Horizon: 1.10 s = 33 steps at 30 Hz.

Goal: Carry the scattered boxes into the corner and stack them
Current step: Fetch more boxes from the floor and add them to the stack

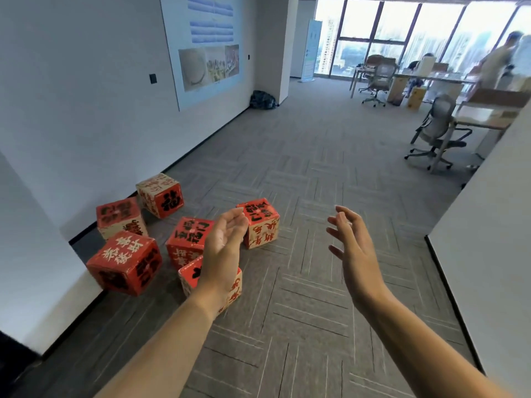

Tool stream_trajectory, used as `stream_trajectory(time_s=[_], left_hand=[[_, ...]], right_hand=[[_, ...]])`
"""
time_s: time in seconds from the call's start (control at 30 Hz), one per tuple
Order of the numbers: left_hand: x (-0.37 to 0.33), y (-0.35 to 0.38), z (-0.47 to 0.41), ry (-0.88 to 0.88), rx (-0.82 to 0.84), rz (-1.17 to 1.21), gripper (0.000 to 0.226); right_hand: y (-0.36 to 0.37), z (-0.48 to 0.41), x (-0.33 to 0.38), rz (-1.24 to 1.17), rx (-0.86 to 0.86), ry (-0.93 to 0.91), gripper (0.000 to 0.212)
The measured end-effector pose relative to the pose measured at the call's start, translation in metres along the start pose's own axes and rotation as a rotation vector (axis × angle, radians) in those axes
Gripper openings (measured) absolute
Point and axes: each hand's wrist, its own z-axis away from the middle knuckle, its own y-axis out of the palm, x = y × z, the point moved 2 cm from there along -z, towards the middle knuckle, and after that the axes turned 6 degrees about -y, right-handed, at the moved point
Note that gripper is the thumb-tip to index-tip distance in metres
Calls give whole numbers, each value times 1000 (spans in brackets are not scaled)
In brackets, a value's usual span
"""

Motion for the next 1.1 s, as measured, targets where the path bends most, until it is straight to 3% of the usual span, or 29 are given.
stream_trajectory(time_s=[0.33,0.5,0.73,0.93,1.1], left_hand=[[45,101,-251,-17,-65,-76,52],[59,149,-373,-42,-149,-114,48],[76,175,-541,-69,-271,-126,41],[134,181,-701,-87,-327,-128,57],[189,185,-814,-200,-369,-141,37]], right_hand=[[8,-271,-112,-33,33,47,69],[7,-416,-157,-34,104,94,60],[45,-603,-203,-11,209,126,66],[108,-751,-276,56,271,167,66],[150,-864,-333,90,341,216,74]])
